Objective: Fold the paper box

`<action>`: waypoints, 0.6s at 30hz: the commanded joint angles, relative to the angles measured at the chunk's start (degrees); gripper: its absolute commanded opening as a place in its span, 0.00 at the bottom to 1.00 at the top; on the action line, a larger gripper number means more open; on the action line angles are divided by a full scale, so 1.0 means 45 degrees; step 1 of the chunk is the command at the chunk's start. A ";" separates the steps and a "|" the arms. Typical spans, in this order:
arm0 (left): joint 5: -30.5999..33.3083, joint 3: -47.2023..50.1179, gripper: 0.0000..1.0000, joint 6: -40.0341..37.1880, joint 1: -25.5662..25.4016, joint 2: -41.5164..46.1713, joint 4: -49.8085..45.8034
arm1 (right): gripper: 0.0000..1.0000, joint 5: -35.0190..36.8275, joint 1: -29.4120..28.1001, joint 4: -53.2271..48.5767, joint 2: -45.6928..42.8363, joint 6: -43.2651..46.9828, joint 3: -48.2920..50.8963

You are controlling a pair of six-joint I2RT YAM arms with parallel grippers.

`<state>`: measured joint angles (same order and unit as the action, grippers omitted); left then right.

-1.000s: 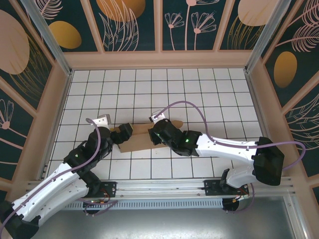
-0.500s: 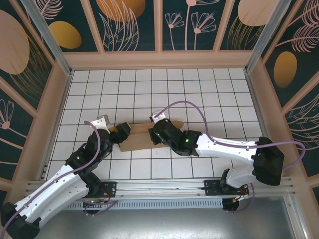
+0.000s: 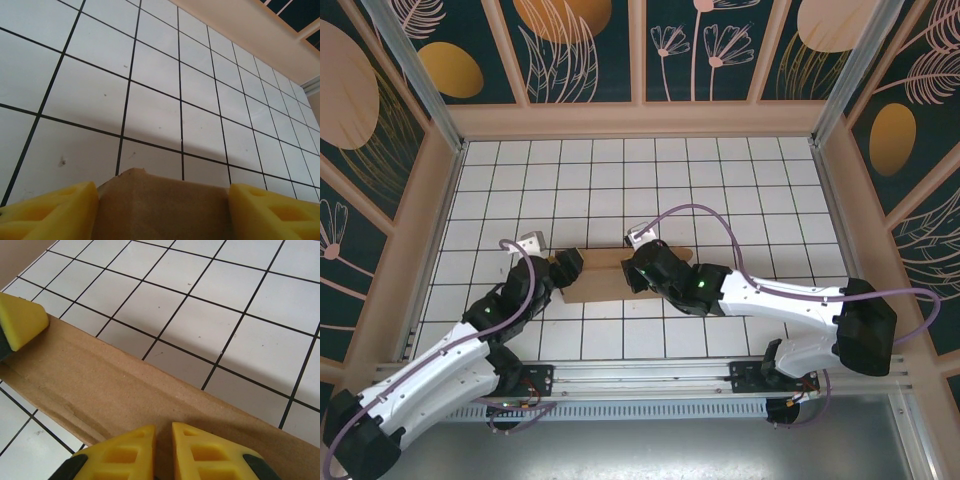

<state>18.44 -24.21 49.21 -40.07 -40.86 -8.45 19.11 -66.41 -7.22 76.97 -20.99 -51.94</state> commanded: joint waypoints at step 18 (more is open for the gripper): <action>-0.0464 0.0716 0.64 0.0125 -0.0195 -0.1743 -0.0779 | 0.18 -0.0622 -0.0007 -0.0576 -0.0496 -0.0201 0.0534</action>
<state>18.76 -24.18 49.36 -40.27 -45.74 -2.96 18.79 -66.17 -7.29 75.35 -21.37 -50.83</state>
